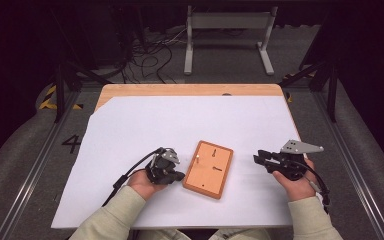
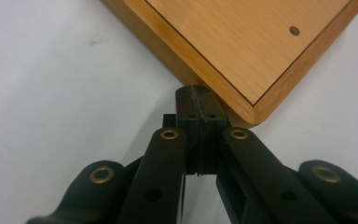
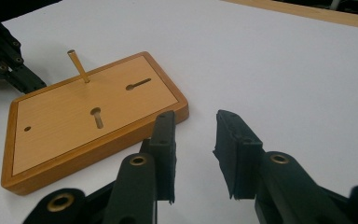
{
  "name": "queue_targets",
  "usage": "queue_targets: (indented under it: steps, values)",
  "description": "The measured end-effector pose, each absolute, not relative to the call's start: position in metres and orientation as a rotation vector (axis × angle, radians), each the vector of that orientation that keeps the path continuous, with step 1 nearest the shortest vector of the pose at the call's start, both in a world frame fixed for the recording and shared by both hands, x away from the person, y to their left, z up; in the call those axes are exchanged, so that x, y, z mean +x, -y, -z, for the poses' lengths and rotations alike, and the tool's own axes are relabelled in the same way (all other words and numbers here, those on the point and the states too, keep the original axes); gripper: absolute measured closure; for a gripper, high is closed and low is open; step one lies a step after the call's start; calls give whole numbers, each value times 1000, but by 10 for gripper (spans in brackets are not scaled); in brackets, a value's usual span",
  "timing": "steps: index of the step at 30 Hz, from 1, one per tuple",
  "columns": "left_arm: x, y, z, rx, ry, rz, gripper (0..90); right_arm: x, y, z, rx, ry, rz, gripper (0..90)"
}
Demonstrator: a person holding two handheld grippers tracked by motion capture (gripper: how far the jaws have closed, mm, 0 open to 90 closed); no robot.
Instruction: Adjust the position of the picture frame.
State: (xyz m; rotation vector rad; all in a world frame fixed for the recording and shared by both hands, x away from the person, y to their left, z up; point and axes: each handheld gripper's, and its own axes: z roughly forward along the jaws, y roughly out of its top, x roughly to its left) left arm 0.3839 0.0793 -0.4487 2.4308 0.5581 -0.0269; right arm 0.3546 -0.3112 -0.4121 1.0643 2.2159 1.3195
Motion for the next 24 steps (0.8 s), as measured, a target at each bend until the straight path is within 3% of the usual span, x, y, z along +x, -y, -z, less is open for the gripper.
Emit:
queue_targets:
  steps: [9,14,19,24]
  values:
    - [374,-65,449,2451,-474,57,897,355,311,413,1079,-2231,-1310,715]
    - [374,-67,449,2447,-471,53,894,357,309,414,1104,-2251,-1286,789]
    - [376,-83,443,2392,-541,2,832,363,302,415,1154,-2287,-1228,890]
    - [377,-101,439,2308,-604,-43,756,374,285,421,1150,-2353,-1099,900]
